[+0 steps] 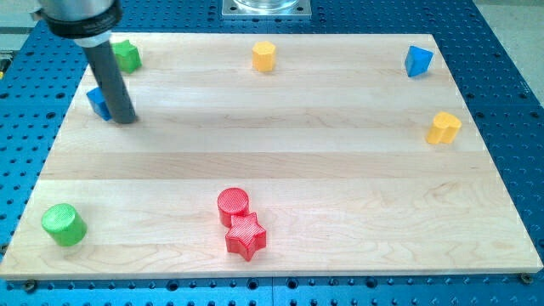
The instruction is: Place the cube vertically above the green circle
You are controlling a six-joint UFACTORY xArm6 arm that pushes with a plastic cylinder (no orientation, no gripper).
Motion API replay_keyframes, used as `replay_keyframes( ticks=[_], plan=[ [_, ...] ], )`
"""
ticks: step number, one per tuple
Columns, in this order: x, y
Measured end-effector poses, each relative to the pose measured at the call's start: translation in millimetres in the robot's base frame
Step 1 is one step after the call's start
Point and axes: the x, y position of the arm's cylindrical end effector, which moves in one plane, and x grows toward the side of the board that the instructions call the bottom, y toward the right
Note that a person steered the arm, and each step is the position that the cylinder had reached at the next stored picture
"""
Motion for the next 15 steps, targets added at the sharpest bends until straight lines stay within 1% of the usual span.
replay_keyframes(
  ticks=[2, 3, 6, 7, 9, 10, 11, 12, 13, 14, 15],
  plan=[
    [-55.9, -0.6],
    [-70.1, -4.2],
    [-70.1, -18.3],
    [-62.8, -19.6],
    [-2.1, -19.7],
    [2.2, -17.4],
    [-16.9, -10.6],
    [-64.9, -20.9],
    [-67.9, -63.2],
    [-54.9, -83.9],
    [-29.7, -81.5]
  ],
)
